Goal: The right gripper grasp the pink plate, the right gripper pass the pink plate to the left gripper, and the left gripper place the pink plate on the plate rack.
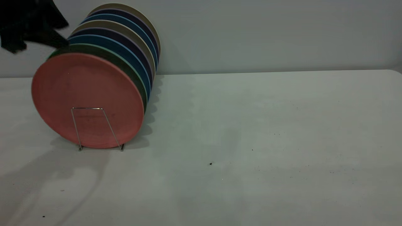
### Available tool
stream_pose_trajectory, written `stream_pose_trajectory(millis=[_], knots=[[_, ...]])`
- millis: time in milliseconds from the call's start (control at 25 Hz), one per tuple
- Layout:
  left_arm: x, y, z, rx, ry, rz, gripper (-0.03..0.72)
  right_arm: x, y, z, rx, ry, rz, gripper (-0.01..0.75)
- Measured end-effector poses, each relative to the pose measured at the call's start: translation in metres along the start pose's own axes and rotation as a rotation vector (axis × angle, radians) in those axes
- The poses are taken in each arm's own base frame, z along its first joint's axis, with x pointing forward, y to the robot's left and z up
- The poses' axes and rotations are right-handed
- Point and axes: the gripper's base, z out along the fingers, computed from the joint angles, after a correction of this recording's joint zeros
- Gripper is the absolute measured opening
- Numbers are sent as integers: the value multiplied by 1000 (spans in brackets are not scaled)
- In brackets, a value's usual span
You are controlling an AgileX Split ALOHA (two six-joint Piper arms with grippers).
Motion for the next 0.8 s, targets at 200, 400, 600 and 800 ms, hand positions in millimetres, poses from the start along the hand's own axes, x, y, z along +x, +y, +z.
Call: stream_pose_trajectory(millis=[200, 400, 600, 800], knots=[[-17, 5, -49, -64, -52, -185, 404, 0, 0, 0, 0, 0, 0, 239], [-33, -7, -114, -47, -85, -429, 404, 0, 0, 0, 0, 0, 0, 239], [-31, -35, -169, 15, 53, -594, 404, 0, 0, 0, 0, 1, 0, 239], [-18, -66, -205, 76, 307, -845, 404, 3, 1, -2, -16, -22, -17, 239]])
